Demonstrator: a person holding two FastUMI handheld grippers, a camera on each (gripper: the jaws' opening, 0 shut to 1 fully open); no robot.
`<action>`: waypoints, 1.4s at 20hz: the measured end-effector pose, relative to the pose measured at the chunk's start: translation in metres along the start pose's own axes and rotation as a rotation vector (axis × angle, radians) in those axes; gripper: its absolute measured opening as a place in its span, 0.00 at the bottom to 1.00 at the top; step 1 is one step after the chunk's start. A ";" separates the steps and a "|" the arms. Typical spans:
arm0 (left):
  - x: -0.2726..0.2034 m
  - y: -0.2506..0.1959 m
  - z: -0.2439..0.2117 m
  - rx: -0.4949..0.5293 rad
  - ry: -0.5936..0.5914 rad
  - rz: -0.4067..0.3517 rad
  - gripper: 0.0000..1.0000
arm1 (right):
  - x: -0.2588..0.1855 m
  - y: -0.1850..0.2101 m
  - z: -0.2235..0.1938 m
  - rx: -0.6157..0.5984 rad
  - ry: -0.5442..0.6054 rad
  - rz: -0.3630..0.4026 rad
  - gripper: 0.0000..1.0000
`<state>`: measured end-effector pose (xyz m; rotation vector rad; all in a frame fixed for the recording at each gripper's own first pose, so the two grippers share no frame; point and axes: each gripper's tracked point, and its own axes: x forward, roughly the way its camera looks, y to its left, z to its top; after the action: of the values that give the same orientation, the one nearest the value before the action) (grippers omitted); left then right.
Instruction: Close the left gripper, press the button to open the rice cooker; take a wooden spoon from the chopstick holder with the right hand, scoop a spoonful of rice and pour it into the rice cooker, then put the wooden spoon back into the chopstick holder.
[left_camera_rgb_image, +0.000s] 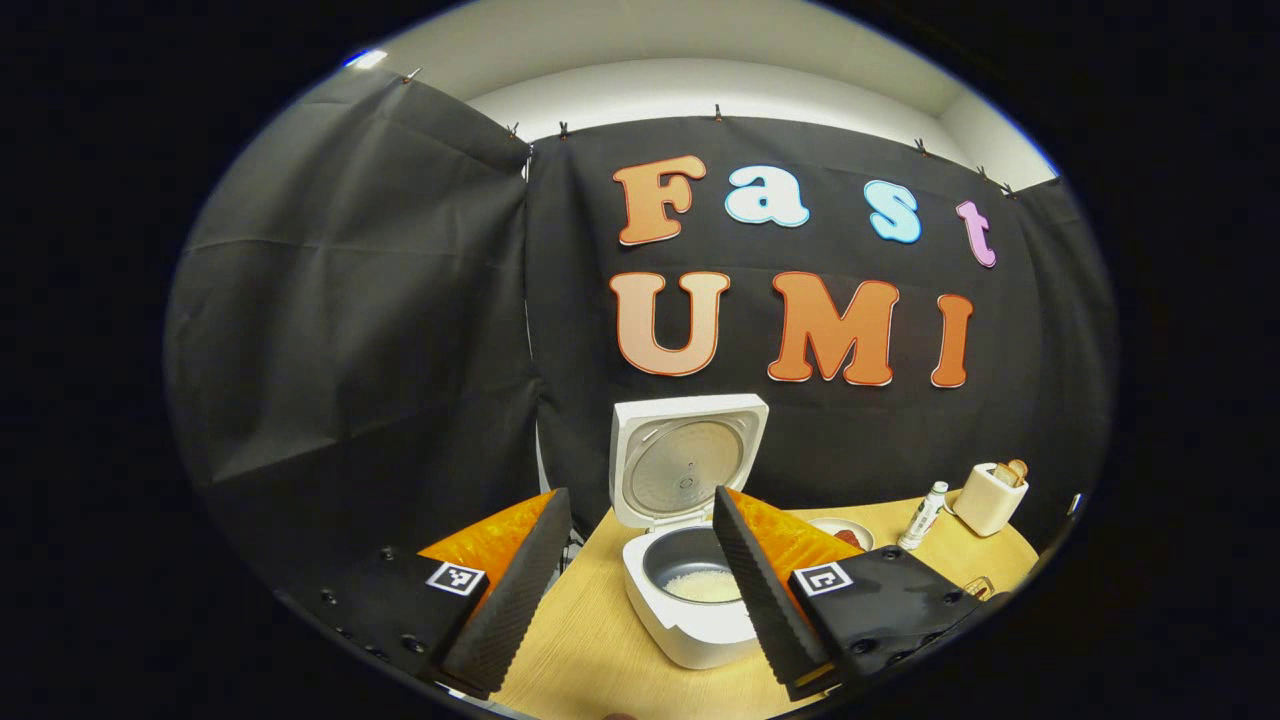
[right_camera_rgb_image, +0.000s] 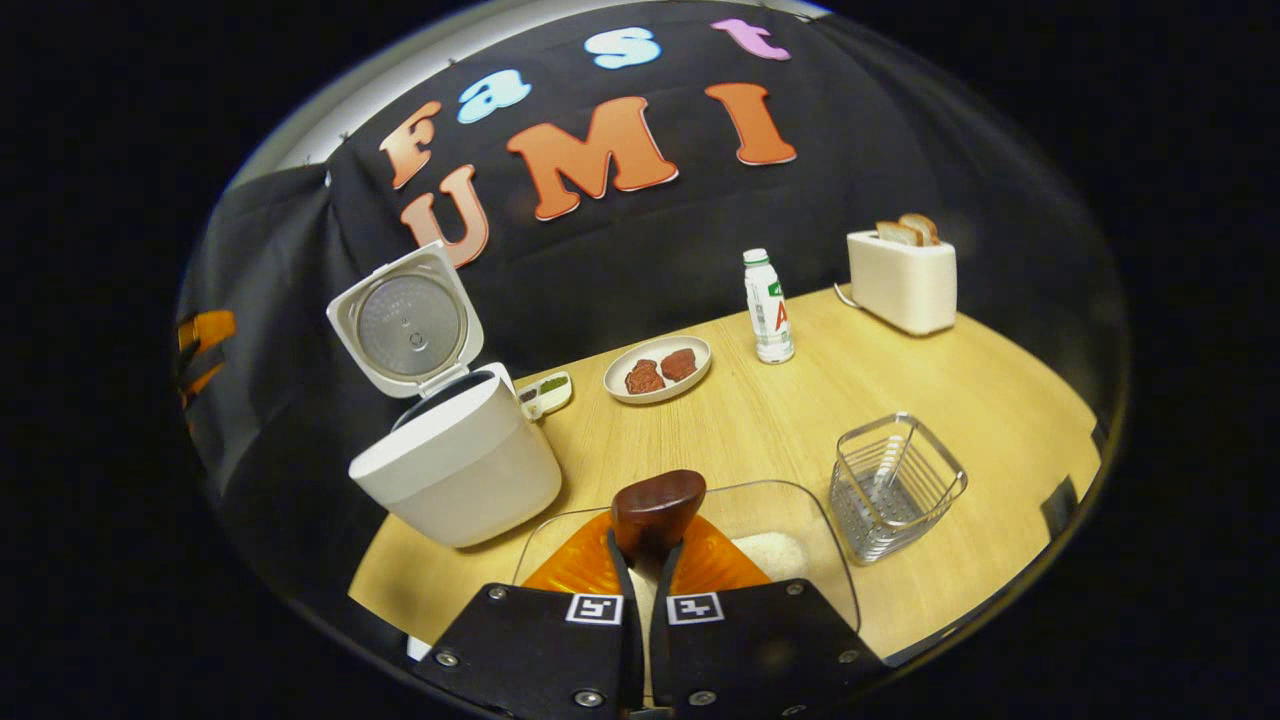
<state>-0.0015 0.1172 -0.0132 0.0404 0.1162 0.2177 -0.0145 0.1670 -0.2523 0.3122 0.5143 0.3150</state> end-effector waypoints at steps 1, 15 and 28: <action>0.001 -0.002 0.000 -0.002 0.003 -0.004 0.97 | -0.003 0.002 -0.004 0.063 0.017 0.014 0.02; 0.010 -0.010 -0.004 -0.009 0.016 -0.022 0.98 | 0.013 -0.040 -0.022 0.714 0.085 0.004 0.02; 0.011 -0.006 0.001 -0.017 0.000 -0.010 0.97 | -0.002 -0.039 0.021 0.903 0.039 0.033 0.02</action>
<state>0.0109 0.1140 -0.0133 0.0233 0.1141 0.2088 0.0035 0.1264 -0.2485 1.1909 0.6707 0.1011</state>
